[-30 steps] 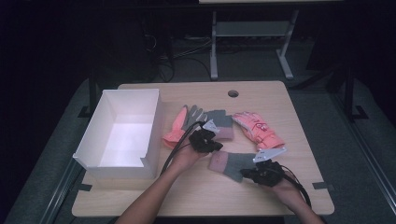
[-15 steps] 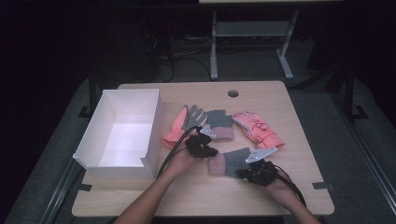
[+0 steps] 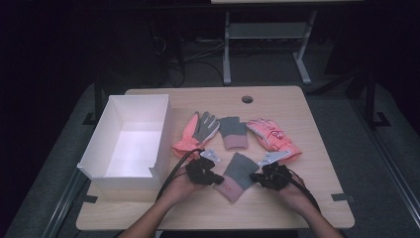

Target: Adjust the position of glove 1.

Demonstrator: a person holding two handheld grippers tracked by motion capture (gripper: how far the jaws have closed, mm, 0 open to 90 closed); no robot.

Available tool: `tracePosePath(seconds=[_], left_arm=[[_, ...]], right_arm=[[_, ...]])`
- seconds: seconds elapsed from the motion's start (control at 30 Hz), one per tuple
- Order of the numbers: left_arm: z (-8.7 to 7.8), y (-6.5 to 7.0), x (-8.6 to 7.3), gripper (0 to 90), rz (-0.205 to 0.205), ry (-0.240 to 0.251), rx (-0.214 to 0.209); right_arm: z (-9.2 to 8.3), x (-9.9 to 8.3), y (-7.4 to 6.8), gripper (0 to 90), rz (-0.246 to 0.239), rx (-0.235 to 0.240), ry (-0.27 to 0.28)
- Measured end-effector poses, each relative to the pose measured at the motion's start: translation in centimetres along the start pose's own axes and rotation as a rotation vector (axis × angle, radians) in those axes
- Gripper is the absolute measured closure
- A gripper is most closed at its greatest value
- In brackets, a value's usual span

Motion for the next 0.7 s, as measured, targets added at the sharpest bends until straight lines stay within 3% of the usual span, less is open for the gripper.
tracePosePath(seconds=[0.3, 0.47, 0.57, 0.7], left_arm=[[0.6, 1.9, 0.0, 89.6, 0.015, -0.003, -0.063], [1.6, 3.4, 0.4, 89.5, 0.039, 0.007, -0.125], [1.6, 3.7, 0.7, 89.5, 0.055, 0.017, -0.111], [0.6, 2.7, 1.0, 89.5, 0.048, 0.044, -0.067]], right_arm=[[1.3, 1.7, 1.1, 90.0, 0.01, -0.022, 0.012], [2.4, 2.9, 1.4, 90.0, 0.008, -0.019, 0.027], [2.5, 3.3, 1.3, 90.0, -0.006, -0.034, 0.034], [0.5, 3.0, 0.8, 90.0, 0.013, -0.02, 0.072]])
Point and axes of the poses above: each handheld gripper's, and its own axes: z roughly forward along the jaws, x roughly out of its top, y roughly to its right, the point moved 4 cm from there along z, roughly forward along the jaws, and after that the axes turned 3 degrees about x, right-handed, at the moved point
